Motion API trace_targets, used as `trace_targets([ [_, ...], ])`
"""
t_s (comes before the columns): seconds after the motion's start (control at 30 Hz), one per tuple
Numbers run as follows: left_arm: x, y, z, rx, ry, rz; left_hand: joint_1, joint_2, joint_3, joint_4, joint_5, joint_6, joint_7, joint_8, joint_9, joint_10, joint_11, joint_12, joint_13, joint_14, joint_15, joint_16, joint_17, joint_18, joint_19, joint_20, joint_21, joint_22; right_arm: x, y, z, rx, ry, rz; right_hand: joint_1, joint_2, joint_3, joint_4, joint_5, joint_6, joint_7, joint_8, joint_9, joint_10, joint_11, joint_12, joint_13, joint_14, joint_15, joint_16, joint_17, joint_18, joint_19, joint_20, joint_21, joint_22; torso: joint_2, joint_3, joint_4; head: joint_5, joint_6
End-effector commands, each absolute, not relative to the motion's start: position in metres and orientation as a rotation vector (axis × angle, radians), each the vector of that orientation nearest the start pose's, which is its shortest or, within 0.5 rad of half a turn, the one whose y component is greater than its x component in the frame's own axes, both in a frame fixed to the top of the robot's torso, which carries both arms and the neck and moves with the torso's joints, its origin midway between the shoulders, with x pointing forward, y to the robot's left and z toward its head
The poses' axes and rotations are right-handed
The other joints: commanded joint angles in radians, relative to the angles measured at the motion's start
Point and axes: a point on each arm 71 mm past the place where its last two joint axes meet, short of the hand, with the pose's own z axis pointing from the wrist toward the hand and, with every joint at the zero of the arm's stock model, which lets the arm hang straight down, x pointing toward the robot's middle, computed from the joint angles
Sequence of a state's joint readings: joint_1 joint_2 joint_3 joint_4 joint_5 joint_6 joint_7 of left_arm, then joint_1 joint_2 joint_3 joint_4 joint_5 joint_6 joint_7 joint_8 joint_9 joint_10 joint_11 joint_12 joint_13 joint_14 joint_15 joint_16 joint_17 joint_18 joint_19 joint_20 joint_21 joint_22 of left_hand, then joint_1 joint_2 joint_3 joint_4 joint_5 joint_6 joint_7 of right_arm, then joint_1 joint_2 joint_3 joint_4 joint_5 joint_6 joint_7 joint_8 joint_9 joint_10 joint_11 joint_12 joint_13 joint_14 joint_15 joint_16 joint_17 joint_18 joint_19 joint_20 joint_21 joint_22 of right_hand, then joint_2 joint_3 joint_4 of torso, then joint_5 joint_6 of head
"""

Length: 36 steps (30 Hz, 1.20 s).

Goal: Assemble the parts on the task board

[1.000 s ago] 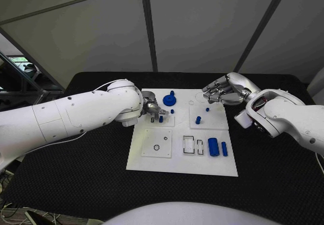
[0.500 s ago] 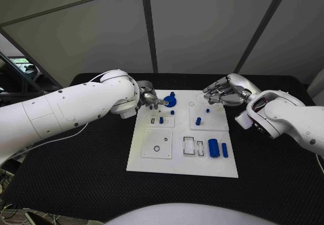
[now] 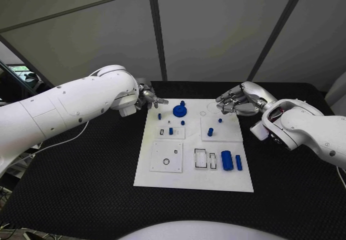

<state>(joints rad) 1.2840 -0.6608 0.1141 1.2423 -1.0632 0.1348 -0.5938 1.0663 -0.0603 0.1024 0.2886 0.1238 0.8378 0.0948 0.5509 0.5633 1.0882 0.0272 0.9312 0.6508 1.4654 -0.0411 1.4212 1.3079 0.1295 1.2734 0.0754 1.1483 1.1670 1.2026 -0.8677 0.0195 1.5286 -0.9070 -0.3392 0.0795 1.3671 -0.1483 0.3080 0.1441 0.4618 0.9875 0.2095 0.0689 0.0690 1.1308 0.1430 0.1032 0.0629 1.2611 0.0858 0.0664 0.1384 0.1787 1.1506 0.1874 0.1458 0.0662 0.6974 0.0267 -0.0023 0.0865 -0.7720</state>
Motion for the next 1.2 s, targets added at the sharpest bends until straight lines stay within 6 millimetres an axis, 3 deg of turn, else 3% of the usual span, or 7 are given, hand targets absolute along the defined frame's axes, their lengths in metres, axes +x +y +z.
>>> trace_targets([
  [0.03, 0.561, 0.211, -0.152, -0.369, 2.218, -0.383, -0.002, 0.014, -0.01, 0.001, -0.002, 0.002, 0.004, -0.005, -0.008, -0.008, -0.001, -0.004, -0.003, 0.024, 0.006, -0.005, 0.052, -0.014, -0.009, -0.002, -0.006, -0.004, 0.493, -0.21, -0.157, 0.31, 1.628, 1.042, -0.009, 0.005, 0.001, -0.003, 0.005, -0.004, -0.001, -0.001, 0.0, -0.005, 0.001, -0.003, 0.002, -0.008, 0.002, -0.005, -0.002, 0.003, -0.006, 0.002, -0.005, -0.001, 0.002, -0.0006, -0.0026, 0.003, 0.002],
  [0.17, 0.569, 0.213, -0.154, -0.363, 2.235, -0.339, 0.002, 0.025, -0.032, 0.0, -0.002, 0.006, 0.007, -0.011, -0.024, -0.015, 0.002, -0.005, -0.008, 0.015, 0.009, -0.016, 0.037, -0.009, -0.022, 0.002, -0.028, -0.021, 0.493, -0.21, -0.157, 0.308, 1.635, 1.043, -0.008, 0.006, 0.002, -0.003, 0.005, -0.004, -0.001, -0.001, 0.001, -0.004, 0.001, -0.002, 0.002, -0.008, 0.002, -0.005, -0.002, 0.004, -0.006, 0.002, -0.006, -0.001, 0.004, 0.0008, -0.004, 0.011, 0.001],
  [0.33, 0.575, 0.213, -0.159, -0.343, 2.263, -0.293, 0.004, 0.029, -0.04, 0.0, -0.003, 0.008, 0.007, -0.012, -0.029, -0.019, 0.003, -0.006, -0.01, 0.013, 0.01, -0.018, 0.034, -0.008, -0.025, 0.003, -0.032, -0.023, 0.493, -0.21, -0.158, 0.306, 1.642, 1.045, -0.008, 0.006, 0.002, -0.003, 0.005, -0.004, -0.001, -0.001, 0.001, -0.004, 0.001, -0.002, 0.002, -0.008, 0.002, -0.005, -0.002, 0.004, -0.006, 0.002, -0.006, -0.001, 0.004, -0.0001, -0.0016, 0.01, 0.0],
  [0.5, 0.577, 0.211, -0.164, -0.289, 2.299, -0.219, 0.006, 0.035, -0.058, 0.001, -0.013, 0.017, 0.006, -0.011, -0.038, -0.02, 0.002, -0.006, -0.014, 0.013, 0.01, -0.016, 0.034, -0.009, -0.023, 0.004, -0.033, -0.021, 0.493, -0.209, -0.159, 0.301, 1.652, 1.054, -0.007, 0.008, 0.003, -0.004, 0.006, -0.003, -0.002, 0.0, 0.001, -0.003, 0.0, -0.002, 0.002, -0.009, 0.002, -0.004, -0.003, 0.004, -0.006, 0.002, -0.007, -0.001, 0.003, -0.0018, -0.0035, 0.009, -0.004],
  [1.2, 0.576, 0.203, -0.167, -0.237, 2.334, -0.195, 0.031, 0.058, -0.086, -0.004, -0.013, 0.042, -0.002, 0.001, -0.052, -0.012, -0.004, -0.001, -0.022, 0.023, 0.006, 0.002, 0.054, -0.012, -0.008, 0.002, -0.019, -0.003, 0.494, -0.207, -0.159, 0.296, 1.654, 1.061, -0.004, 0.011, 0.006, -0.005, 0.007, -0.001, -0.003, 0.001, 0.001, 0.0, -0.001, -0.001, 0.002, -0.008, 0.001, -0.003, -0.003, 0.005, -0.006, 0.002, -0.008, 0.0, 0.002, -0.0006, -0.0019, 0.009, -0.004],
])
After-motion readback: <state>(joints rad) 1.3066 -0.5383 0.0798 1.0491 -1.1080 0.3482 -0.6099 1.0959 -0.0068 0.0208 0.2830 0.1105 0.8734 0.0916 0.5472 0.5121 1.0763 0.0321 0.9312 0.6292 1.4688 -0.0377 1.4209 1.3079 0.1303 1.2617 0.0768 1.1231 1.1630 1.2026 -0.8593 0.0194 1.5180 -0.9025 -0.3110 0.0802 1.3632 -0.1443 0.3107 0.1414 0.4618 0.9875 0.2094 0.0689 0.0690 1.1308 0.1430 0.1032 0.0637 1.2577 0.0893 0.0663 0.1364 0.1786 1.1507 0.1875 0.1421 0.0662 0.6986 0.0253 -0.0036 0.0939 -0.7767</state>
